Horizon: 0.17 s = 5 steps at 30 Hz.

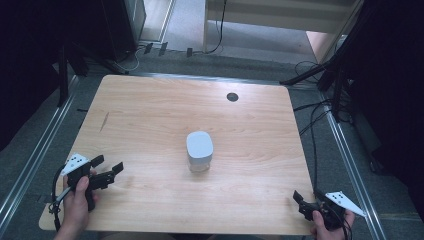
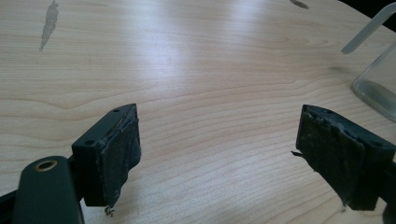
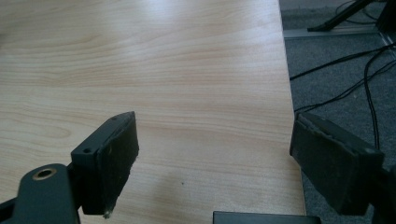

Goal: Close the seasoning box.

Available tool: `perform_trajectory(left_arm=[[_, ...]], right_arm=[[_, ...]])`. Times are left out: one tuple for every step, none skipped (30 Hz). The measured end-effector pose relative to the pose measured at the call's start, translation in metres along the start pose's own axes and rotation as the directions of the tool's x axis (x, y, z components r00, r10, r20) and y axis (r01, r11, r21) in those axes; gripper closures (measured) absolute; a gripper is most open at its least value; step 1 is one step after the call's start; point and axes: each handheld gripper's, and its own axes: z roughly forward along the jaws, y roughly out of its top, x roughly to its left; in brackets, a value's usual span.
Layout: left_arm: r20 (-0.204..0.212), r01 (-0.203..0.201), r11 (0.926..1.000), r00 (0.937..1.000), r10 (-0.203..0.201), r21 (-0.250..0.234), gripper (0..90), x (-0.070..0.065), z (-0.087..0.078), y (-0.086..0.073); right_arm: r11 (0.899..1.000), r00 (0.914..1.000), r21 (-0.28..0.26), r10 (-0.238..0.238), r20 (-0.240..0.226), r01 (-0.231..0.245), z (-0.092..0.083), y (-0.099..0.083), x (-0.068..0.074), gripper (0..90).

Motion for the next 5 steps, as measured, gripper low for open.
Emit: perform_trajectory(left_arm=[[0.001, -0.002, 1.0000, 1.0000, 0.002, 0.001, 13.9, 0.0003, 0.0002, 0.0001], [0.000, 0.002, 1.0000, 1.0000, -0.002, 0.002, 14.0, 0.0001, 0.0003, 0.0001], [-0.005, 0.001, 1.0000, 1.0000, -0.001, 0.004, 13.9, 0.0000, 0.0004, 0.0002], [-0.017, -0.003, 1.0000, 0.9999, 0.003, 0.002, 13.9, -0.0009, 0.0006, 0.0002], [-0.017, -0.003, 1.0000, 0.9999, 0.003, 0.002, 13.9, -0.0009, 0.0006, 0.0002]], right_arm=[[1.000, 1.0000, 0.005, 0.003, 0.001, -0.004, 0.0005, 0.0002, 0.0002, 16.1], [1.000, 1.0000, 0.009, 0.001, 0.000, -0.001, 0.0008, 0.0003, 0.0002, 16.0], [1.000, 1.0000, 0.009, 0.002, -0.001, -0.002, 0.0008, 0.0004, 0.0002, 16.0], [1.000, 1.0000, 0.009, 0.001, 0.002, -0.001, 0.0007, 0.0004, 0.0003, 16.0], [1.000, 1.0000, 0.009, 0.001, 0.002, -0.001, 0.0007, 0.0004, 0.0003, 16.0]])
